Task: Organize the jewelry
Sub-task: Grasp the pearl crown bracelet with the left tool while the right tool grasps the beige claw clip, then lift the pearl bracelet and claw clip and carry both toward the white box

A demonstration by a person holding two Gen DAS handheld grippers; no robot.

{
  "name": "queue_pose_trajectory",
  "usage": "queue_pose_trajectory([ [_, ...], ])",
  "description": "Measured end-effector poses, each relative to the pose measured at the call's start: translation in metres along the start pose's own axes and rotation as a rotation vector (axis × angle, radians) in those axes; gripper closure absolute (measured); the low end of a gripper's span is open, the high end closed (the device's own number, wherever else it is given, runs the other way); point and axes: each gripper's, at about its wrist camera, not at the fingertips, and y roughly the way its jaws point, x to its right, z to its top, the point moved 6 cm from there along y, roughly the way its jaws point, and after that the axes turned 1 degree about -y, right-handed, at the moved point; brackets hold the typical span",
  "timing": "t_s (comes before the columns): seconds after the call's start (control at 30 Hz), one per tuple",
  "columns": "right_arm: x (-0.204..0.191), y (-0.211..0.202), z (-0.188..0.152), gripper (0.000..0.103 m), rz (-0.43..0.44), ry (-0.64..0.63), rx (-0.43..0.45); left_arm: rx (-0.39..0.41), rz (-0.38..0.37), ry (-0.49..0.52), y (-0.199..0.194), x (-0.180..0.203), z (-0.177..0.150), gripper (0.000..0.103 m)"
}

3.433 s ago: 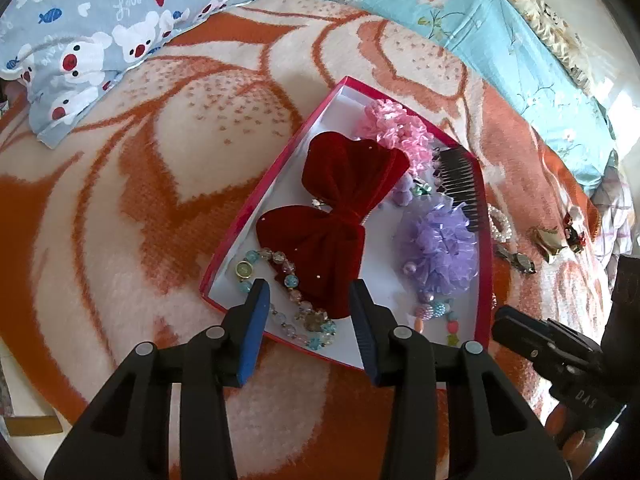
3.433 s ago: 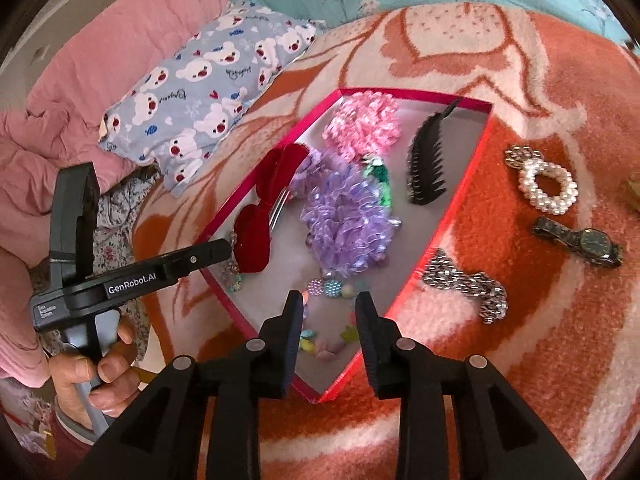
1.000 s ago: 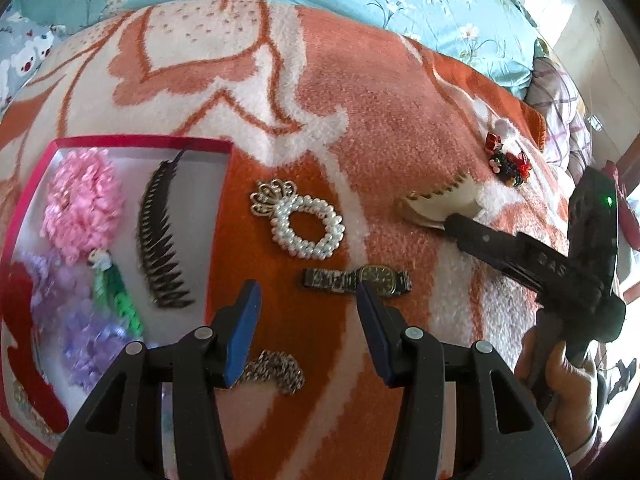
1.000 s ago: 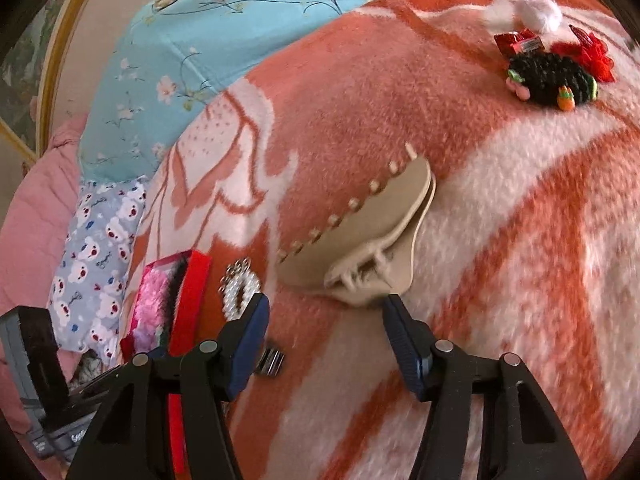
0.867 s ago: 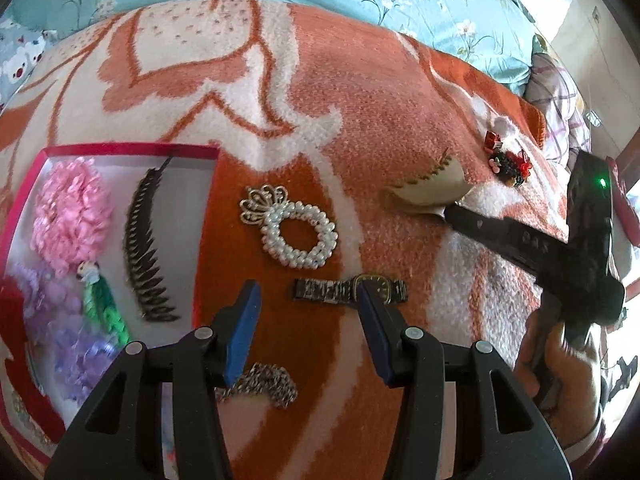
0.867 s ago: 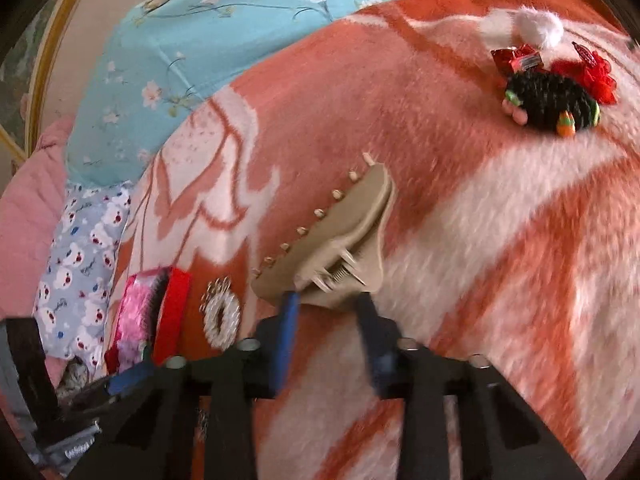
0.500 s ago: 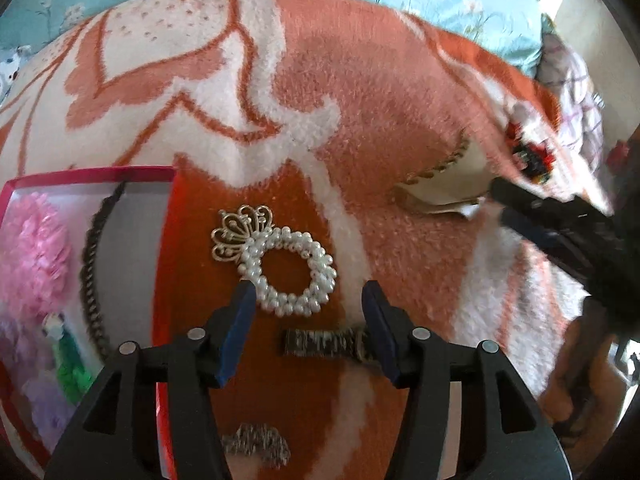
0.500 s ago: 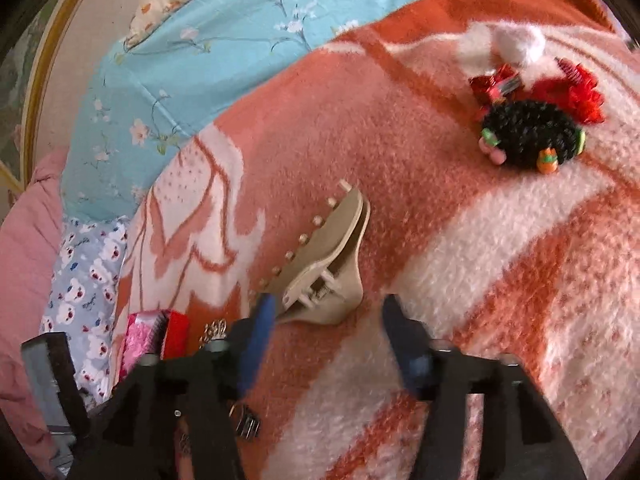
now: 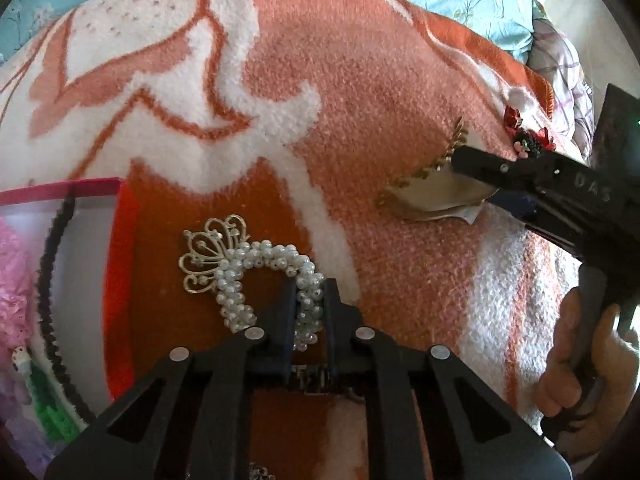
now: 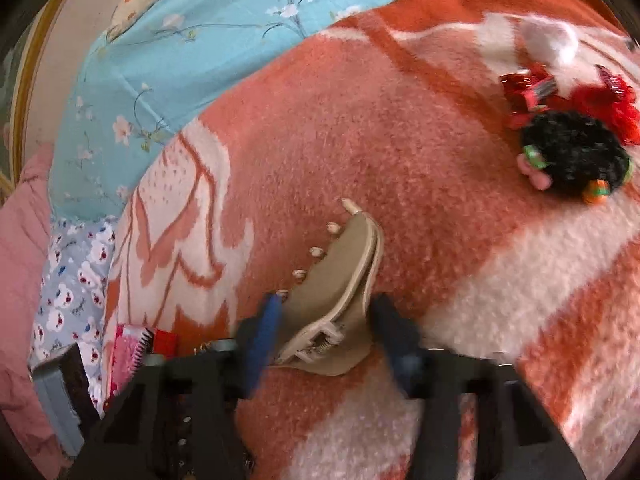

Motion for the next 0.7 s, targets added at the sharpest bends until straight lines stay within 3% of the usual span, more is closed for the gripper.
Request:
queue_pose_trajectory([
  [0.23,-0.008,-0.020,-0.005,0.062,0.049,-0.021,0.036,0.082,-0.016,-0.016,-0.039,-0.004,0.002,0.093],
  [0.27,-0.010,-0.024,-0.006,0.066,0.053,-0.024,0.041,0.095,-0.020,-0.017,-0.047,-0.004,0.002,0.093],
  [0.3,-0.012,-0.026,-0.006,0.089,0.055,-0.027,0.042,0.108,-0.023,-0.018,-0.054,-0.005,0.002,0.093],
  [0.33,-0.014,-0.029,-0.007,0.102,0.084,-0.017,0.040,0.115,-0.025,-0.019,-0.058,-0.005,0.002,0.093],
  [0.5,-0.018,-0.041,-0.011,0.103,0.040,-0.058,0.023,0.149,-0.042,-0.033,-0.082,-0.008,-0.003,0.093],
  [0.53,-0.020,-0.043,-0.015,0.096,0.045,-0.058,0.014,0.153,-0.042,-0.035,-0.083,-0.007,-0.004,0.093],
  [0.6,-0.022,-0.048,-0.022,0.094,0.046,-0.071,0.016,0.162,-0.043,-0.039,-0.091,-0.008,-0.008,0.093],
  [0.63,-0.024,-0.050,-0.027,0.087,0.027,-0.091,0.018,0.167,-0.044,-0.042,-0.095,-0.009,-0.010,0.093],
  [0.7,-0.025,-0.051,-0.035,0.054,-0.004,-0.118,0.021,0.173,-0.046,-0.044,-0.099,-0.010,-0.013,0.093],
])
